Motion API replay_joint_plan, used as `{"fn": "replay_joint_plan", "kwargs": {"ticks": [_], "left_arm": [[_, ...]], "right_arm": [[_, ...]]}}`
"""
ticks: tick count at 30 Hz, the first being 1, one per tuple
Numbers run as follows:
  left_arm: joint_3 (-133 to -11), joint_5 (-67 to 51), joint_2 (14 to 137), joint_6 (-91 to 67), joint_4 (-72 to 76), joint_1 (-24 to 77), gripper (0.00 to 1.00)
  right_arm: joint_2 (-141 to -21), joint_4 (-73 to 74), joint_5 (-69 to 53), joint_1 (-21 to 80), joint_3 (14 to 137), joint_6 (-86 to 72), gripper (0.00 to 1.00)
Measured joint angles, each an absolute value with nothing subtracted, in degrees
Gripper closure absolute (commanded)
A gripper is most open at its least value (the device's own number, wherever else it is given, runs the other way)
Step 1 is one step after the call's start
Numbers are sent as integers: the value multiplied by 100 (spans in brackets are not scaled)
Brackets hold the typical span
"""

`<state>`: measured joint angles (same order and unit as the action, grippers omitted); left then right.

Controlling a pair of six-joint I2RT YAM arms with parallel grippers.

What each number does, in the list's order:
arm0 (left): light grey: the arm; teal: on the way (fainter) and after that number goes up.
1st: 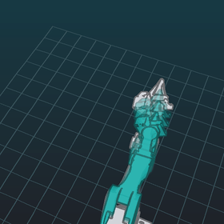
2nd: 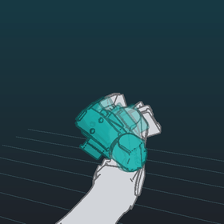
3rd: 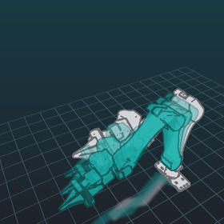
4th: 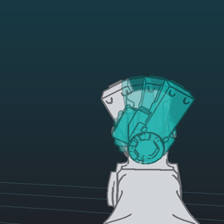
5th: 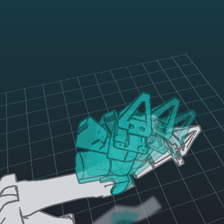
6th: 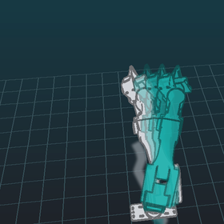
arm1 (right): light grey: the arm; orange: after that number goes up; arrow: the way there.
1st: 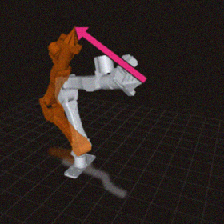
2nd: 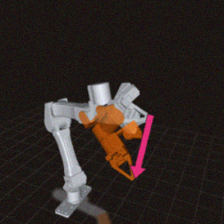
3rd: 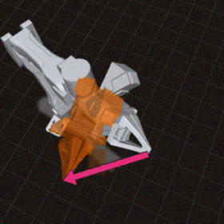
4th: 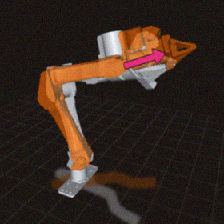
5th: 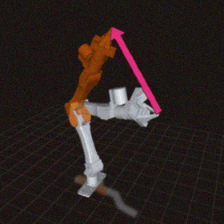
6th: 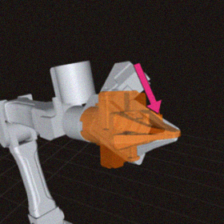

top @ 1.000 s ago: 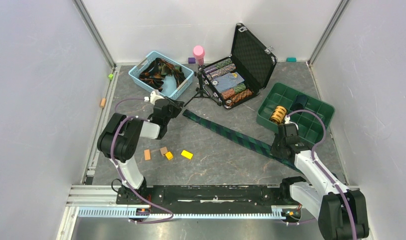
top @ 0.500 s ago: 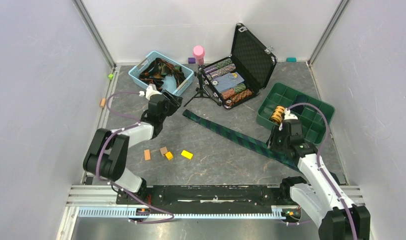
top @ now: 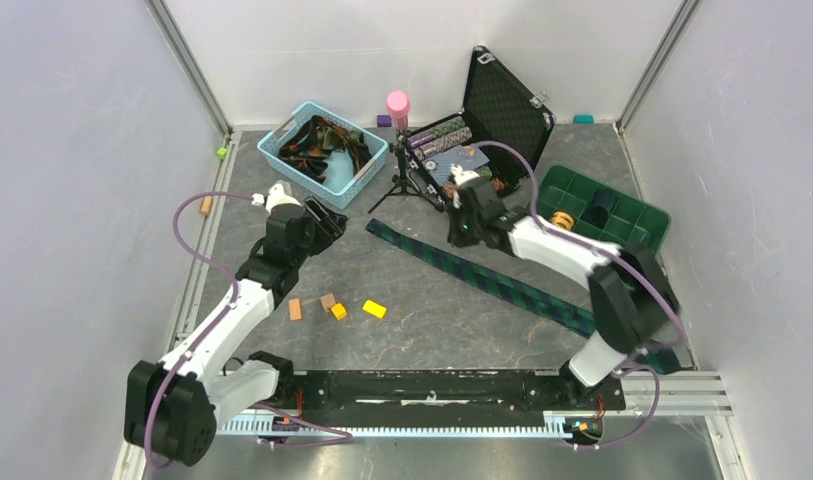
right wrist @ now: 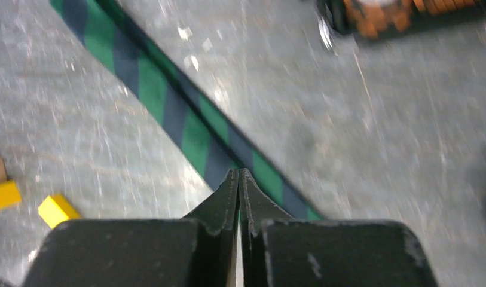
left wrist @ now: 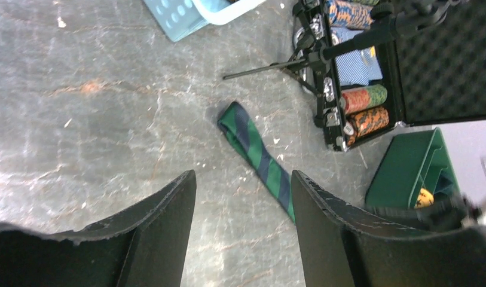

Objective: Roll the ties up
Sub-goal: Flatten out the tie at the center of the board.

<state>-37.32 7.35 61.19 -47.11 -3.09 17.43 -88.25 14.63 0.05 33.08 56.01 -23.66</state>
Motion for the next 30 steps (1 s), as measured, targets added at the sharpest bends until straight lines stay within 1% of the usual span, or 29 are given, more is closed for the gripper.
{"fn": "replay_joint_plan", "kwargs": {"ticks": [1, 6, 10, 20, 30], "left_arm": [[-3701, 731, 5977, -4689, -454, 1743, 34], [-3374, 696, 5223, -4637, -1166, 1741, 34], [-3144, 690, 4794, -4635, -1573, 1737, 34], [-3094, 740, 4445, -4477, -2067, 1732, 33], [-3094, 744, 4447, -4412, -2110, 1732, 32]], "right_arm": [[-9319, 1413, 78, 3361, 6034, -2338, 100], [-10838, 1387, 384, 3629, 7363, -2110, 100], [-11424, 1494, 650, 3693, 7601, -1933, 100], [-11478, 1601, 1063, 3889, 7572, -1566, 100], [-10768, 1638, 561, 4292, 6657, -1527, 100]]}}
